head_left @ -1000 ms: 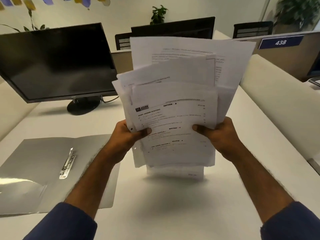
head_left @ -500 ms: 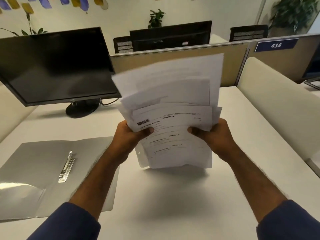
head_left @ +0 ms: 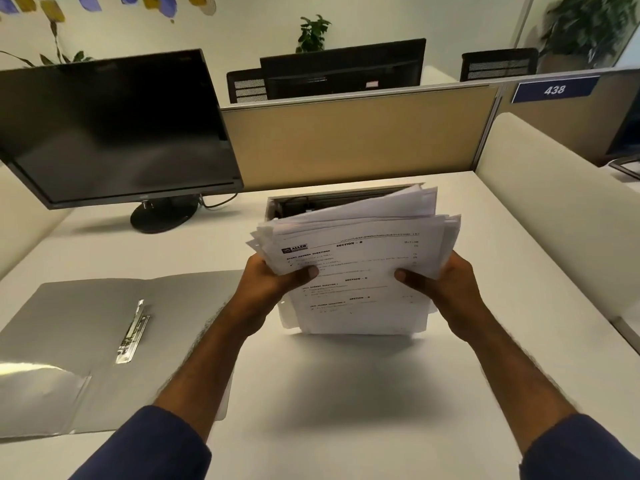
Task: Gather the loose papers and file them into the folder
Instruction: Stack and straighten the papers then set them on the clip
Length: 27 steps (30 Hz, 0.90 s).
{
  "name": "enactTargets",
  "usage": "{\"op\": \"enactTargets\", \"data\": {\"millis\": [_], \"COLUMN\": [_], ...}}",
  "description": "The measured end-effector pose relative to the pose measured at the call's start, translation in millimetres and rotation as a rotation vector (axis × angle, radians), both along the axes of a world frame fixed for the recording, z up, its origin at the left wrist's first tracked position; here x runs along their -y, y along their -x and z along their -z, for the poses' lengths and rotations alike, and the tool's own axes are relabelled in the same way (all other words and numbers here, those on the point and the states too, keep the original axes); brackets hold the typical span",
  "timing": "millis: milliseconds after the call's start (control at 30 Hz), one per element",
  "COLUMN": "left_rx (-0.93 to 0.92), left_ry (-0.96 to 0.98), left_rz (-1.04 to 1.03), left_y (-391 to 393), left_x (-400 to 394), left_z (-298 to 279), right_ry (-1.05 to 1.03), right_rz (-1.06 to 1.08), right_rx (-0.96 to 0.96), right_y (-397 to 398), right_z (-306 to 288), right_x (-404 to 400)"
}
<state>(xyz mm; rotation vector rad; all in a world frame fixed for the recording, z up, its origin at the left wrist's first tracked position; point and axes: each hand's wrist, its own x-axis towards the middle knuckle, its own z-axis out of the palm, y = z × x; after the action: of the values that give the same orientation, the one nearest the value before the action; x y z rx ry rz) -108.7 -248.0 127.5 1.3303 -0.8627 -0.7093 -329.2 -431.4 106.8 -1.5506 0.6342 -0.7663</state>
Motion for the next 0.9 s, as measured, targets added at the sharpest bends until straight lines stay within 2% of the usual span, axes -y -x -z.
{"op": "enactTargets", "data": {"millis": [200, 333, 467, 600, 767, 900], "left_rx": [0.034, 0.048, 0.059, 0.027, -0.027, 0.013], "left_ry": [0.105, 0.152, 0.015, -0.066, -0.165, -0.158], "left_rz": [-0.158, -0.095, -0.065, -0.014, -0.021, -0.146], "left_y": [19, 9, 0, -1, 7, 16], "left_x": [14, 8, 6, 5, 1, 5], "left_z": [-21, -40, -38, -15, 25, 33], "right_ry": [0.079, 0.100, 0.092, 0.006, -0.047, -0.065], "right_rz": [0.091, 0.053, -0.094, -0.143, -0.090, 0.010], "right_rx": [0.067, 0.090, 0.031, -0.054, -0.096, -0.084], "right_y": [-19, -18, -11, -9, -10, -12], "right_z": [-11, -24, -25, -10, 22, 36], "right_x": [-8, -6, -4, 0, -1, -1]}}
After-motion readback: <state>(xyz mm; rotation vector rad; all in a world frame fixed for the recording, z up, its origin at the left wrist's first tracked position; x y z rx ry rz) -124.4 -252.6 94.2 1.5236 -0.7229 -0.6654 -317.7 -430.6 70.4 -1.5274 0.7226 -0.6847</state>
